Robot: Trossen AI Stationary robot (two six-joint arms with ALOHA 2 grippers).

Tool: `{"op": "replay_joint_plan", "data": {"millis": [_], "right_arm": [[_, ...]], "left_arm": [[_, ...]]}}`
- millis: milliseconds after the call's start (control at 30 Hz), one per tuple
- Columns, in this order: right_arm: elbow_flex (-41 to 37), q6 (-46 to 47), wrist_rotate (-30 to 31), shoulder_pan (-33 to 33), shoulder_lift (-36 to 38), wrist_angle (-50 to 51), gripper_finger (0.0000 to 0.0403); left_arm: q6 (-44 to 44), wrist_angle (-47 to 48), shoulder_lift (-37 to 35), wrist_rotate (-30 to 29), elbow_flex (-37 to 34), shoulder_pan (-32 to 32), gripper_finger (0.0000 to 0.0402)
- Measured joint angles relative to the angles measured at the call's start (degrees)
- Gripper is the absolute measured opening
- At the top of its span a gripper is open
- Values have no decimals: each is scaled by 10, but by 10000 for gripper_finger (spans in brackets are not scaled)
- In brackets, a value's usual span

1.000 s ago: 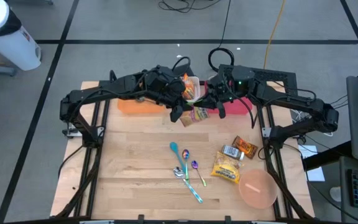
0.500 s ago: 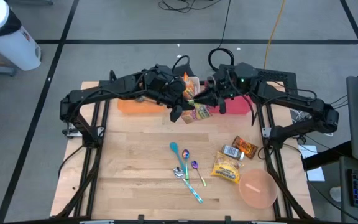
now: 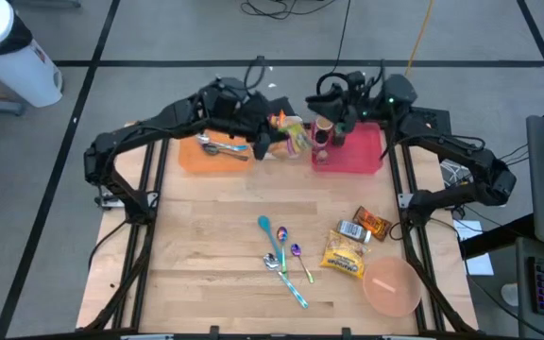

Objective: Pick & Place Food Item
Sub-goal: Put the green noodle pack into the white bin

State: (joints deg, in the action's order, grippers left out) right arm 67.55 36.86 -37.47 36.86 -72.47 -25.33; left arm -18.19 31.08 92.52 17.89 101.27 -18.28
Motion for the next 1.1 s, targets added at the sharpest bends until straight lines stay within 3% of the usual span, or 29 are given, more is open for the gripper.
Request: {"op": "replay_joint_plan", "data": {"millis": [233, 367, 533, 833, 1100], "right_arm": [[0, 142, -1, 6, 0, -38, 163], [0, 150, 12, 6, 0, -36, 165], [-1, 59, 38, 7, 14, 32, 163], [-1, -268, 190, 6, 143, 301, 155], [0, -370, 278, 6, 252, 485, 155]], "left_arm": [[0, -45, 1, -10, 1, -36, 1], [-13, -72, 1, -49, 0, -45, 1], [-42, -78, 6, -149, 1, -38, 1], [-124, -92, 82, -282, 0, 9, 0], [-236, -117, 163, -393, 29, 19, 0]]}}
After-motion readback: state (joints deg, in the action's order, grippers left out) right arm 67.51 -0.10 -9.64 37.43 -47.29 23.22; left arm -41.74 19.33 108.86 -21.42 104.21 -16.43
